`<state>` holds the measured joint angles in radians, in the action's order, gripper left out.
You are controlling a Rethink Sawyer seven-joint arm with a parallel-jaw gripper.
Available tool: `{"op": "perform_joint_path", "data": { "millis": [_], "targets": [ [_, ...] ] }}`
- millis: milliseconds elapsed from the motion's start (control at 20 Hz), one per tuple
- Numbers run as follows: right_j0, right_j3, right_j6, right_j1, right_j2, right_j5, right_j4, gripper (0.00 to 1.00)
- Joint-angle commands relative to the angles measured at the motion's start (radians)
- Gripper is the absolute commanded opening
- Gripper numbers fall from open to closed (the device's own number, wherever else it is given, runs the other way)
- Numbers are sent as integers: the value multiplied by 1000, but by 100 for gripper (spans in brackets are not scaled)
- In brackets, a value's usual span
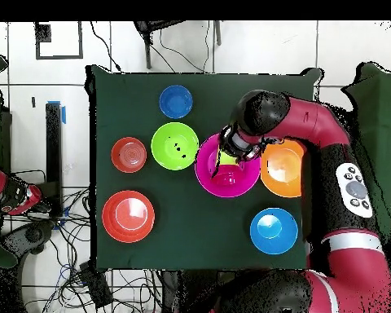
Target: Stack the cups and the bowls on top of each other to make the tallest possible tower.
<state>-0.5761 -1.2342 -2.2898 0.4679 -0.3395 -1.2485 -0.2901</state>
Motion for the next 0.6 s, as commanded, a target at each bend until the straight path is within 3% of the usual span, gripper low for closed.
{"op": "perform_joint_path", "data": {
  "millis": [50,300,600],
  "targets": [
    [-23,-85,226,-85,-85,72,-7,100],
    [-29,-105,209,-55,-86,56,-6,100],
    [-32,-161,224,53,-63,-11,-46,100]
  ]
}}
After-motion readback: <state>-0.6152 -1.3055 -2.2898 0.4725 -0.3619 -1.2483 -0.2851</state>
